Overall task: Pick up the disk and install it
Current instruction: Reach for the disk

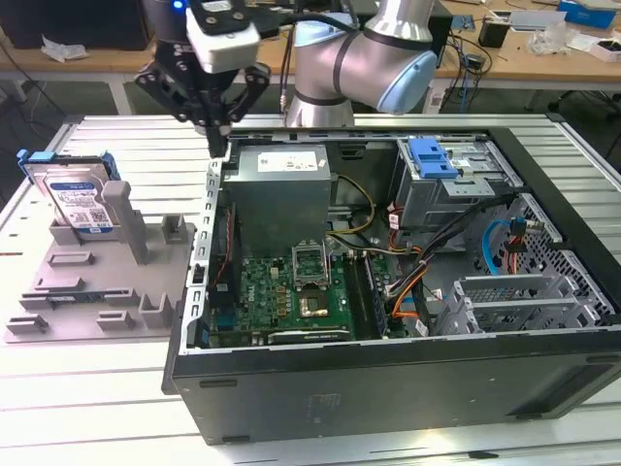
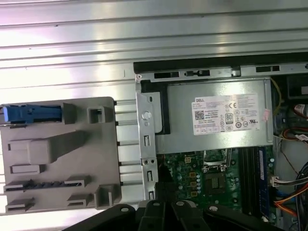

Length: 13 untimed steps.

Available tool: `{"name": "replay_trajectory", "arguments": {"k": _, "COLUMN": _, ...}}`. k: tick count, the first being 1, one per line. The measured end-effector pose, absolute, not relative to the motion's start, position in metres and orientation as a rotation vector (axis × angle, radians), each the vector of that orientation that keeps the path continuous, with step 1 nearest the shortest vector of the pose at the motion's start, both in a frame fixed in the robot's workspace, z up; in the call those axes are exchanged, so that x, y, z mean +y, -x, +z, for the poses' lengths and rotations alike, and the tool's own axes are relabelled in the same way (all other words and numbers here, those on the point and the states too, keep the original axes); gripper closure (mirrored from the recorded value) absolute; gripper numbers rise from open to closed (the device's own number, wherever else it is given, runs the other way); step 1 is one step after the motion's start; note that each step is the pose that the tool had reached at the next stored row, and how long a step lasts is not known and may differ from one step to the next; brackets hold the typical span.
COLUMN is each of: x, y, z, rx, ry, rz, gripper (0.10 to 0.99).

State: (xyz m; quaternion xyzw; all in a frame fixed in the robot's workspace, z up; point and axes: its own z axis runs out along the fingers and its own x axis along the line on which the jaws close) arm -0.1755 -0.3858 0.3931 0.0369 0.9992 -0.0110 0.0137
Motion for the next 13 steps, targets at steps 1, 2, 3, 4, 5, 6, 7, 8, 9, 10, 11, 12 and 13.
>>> {"name": "replay_trajectory", "arguments": {"k": 1, "x": -0.384, "y": 0.18, "z": 0.393, "rx": 3.112, "ry": -0.115, "rz": -0.034, "gripper": 0.98}}
{"name": "replay_trajectory", "arguments": {"k": 2, "x": -0.383, "y": 0.183, "z": 0.393, "rx": 3.112, "ry": -0.115, "rz": -0.034, "gripper": 0.98}}
{"name": "replay_trajectory", "arguments": {"k": 3, "x": -0.381, "y": 0.189, "z": 0.393, "rx": 3.112, "ry": -0.115, "rz": -0.034, "gripper": 0.98}}
{"name": "replay_trajectory", "arguments": {"k": 4, "x": -0.379, "y": 0.197, "z": 0.393, "rx": 3.112, "ry": -0.115, "rz": -0.034, "gripper": 0.98}}
{"name": "replay_trajectory", "arguments": {"k": 5, "x": -0.378, "y": 0.201, "z": 0.393, "rx": 3.112, "ry": -0.115, "rz": -0.034, "gripper": 0.98}}
{"name": "replay_trajectory", "arguments": {"k": 6, "x": -0.376, "y": 0.204, "z": 0.393, "rx": 3.112, "ry": -0.115, "rz": -0.034, "gripper": 0.98}}
{"name": "replay_trajectory", "arguments": {"k": 7, "x": -0.375, "y": 0.208, "z": 0.393, "rx": 3.112, "ry": -0.115, "rz": -0.034, "gripper": 0.98}}
{"name": "replay_trajectory", "arguments": {"k": 8, "x": -0.374, "y": 0.212, "z": 0.392, "rx": 3.112, "ry": -0.115, "rz": -0.034, "gripper": 0.98}}
{"name": "replay_trajectory", "arguments": {"k": 9, "x": -0.372, "y": 0.217, "z": 0.392, "rx": 3.112, "ry": -0.115, "rz": -0.034, "gripper": 0.98}}
{"name": "replay_trajectory", "arguments": {"k": 10, "x": -0.371, "y": 0.221, "z": 0.392, "rx": 3.112, "ry": -0.115, "rz": -0.034, "gripper": 0.98}}
{"name": "replay_trajectory", "arguments": {"k": 11, "x": -0.37, "y": 0.225, "z": 0.392, "rx": 3.112, "ry": -0.115, "rz": -0.034, "gripper": 0.98}}
{"name": "replay_trajectory", "arguments": {"k": 12, "x": -0.368, "y": 0.229, "z": 0.392, "rx": 3.112, "ry": -0.115, "rz": -0.034, "gripper": 0.98}}
{"name": "replay_trajectory", "arguments": {"k": 13, "x": -0.367, "y": 0.235, "z": 0.392, "rx": 3.112, "ry": -0.115, "rz": -0.034, "gripper": 0.98}}
